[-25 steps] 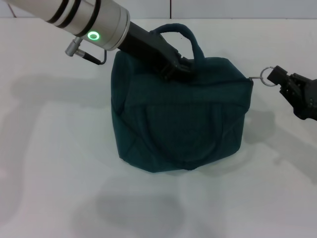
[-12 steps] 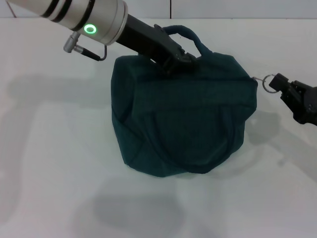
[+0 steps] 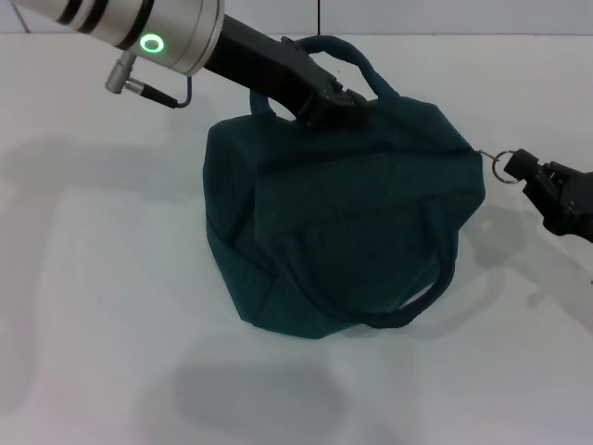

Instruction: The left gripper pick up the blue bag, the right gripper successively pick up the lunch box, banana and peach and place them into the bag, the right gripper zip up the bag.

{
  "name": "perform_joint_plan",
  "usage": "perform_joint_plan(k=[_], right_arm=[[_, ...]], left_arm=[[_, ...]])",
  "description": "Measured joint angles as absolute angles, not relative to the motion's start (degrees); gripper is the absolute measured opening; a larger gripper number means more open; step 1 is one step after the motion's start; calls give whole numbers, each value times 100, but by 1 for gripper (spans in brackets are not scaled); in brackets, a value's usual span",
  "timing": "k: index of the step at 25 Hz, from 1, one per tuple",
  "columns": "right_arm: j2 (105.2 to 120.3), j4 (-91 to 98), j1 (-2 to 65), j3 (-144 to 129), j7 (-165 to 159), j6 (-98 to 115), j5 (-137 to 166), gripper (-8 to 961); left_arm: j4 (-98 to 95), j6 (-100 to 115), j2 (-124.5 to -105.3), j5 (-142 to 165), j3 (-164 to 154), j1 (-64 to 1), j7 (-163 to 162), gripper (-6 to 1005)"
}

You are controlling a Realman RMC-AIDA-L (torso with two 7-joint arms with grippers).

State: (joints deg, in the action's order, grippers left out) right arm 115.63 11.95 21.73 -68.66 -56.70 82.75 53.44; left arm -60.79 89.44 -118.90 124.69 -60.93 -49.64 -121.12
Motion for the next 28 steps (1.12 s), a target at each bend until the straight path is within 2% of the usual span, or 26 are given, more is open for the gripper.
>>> perform_joint_plan(k=[20, 24, 28], right_arm=[[11573, 1195, 2268, -7198, -5756, 7571, 5370, 18], [11571, 1195, 2206, -7204, -5745, 7569, 5368, 50], [11547, 1195, 2075, -7025, -5615, 7493, 5320, 115]], left_arm=[[-6119, 8981, -11869, 12197, -5998, -4771, -12010, 56], [-6185, 9005, -11849, 11350, -5656, -4491, -11684, 61], [-6313, 9013, -11889, 10379, -5187, -3885, -10987, 67]])
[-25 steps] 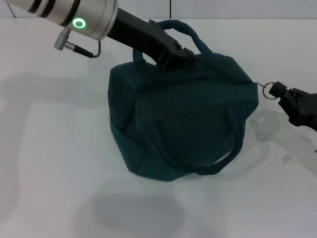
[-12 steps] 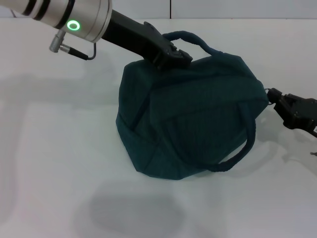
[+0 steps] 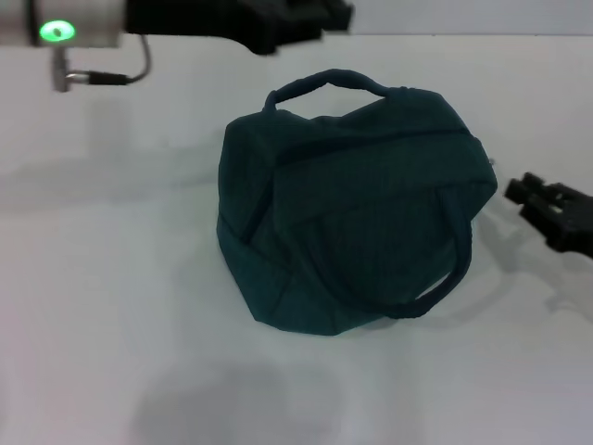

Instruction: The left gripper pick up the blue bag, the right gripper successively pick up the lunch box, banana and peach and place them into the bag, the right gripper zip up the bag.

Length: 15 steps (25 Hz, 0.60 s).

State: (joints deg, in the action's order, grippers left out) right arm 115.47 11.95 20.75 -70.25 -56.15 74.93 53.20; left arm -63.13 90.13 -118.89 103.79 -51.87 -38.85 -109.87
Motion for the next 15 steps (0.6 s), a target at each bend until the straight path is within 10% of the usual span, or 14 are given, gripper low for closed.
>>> perform_joint_plan(k=[15], right_arm=[[11524, 1395, 1663, -4827, -5262, 10309, 5348, 597]], left_arm=[[-3853, 9912, -11945, 6724, -4986, -1733, -6671, 537]])
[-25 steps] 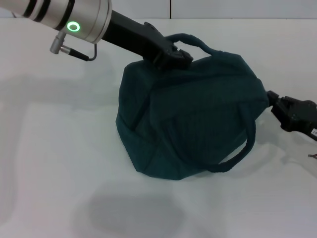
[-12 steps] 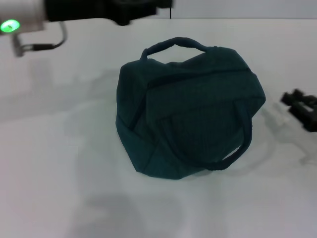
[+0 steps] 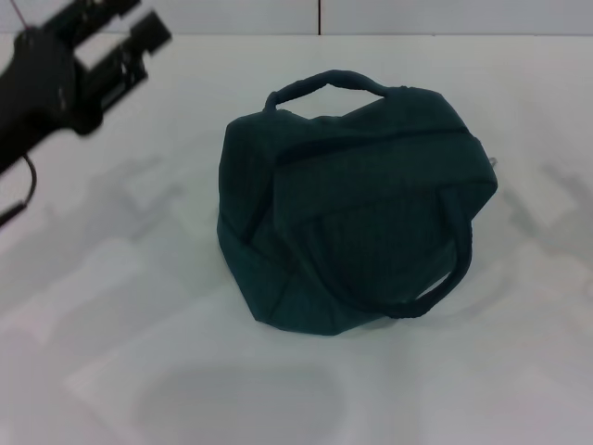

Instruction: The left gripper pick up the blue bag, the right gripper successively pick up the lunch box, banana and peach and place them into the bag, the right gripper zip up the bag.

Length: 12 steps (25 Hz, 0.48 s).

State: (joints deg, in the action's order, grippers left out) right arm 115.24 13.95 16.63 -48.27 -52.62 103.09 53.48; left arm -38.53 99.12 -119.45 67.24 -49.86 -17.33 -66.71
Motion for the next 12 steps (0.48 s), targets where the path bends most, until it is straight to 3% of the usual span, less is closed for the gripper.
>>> perform_joint_plan(k=[6, 12], right_arm=[[11371, 2916, 1932, -5297, -6228, 10849, 6491, 753], [11120, 3518, 2590, -5338, -7430, 10717, 8010, 750]], left_arm=[[-3152, 10241, -11973, 6748, -5183, -1692, -5724, 568], [-3165, 10155, -11921, 7339, -5405, -1964, -5755, 570]])
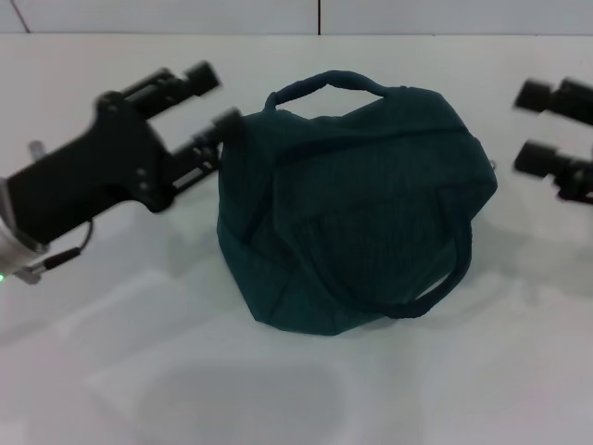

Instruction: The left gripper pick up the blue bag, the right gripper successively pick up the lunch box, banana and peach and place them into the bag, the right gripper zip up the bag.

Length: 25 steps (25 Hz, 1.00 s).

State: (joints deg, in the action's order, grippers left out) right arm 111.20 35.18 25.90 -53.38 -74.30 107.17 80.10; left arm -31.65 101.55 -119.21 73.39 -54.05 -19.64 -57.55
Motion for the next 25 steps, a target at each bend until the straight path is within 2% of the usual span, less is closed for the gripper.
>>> perform_joint_plan(k=[4, 11, 25], right_arm=[[11097, 3625, 2801, -5321, -7566, 10556, 8481, 750], [11233, 3973, 2899, -5353, -7718, 10208, 9040, 750], [11297, 3985, 2911, -5361, -7771, 10211, 9131, 750]], left_arm=[[-3333, 10059, -11888, 8037, -5378, -2271, -6293, 572], [-3402, 9779, -11854, 8622, -5361, -2659, -6787, 571], [-3418, 9757, -11864, 8666, -5374, -2672, -6838, 571]])
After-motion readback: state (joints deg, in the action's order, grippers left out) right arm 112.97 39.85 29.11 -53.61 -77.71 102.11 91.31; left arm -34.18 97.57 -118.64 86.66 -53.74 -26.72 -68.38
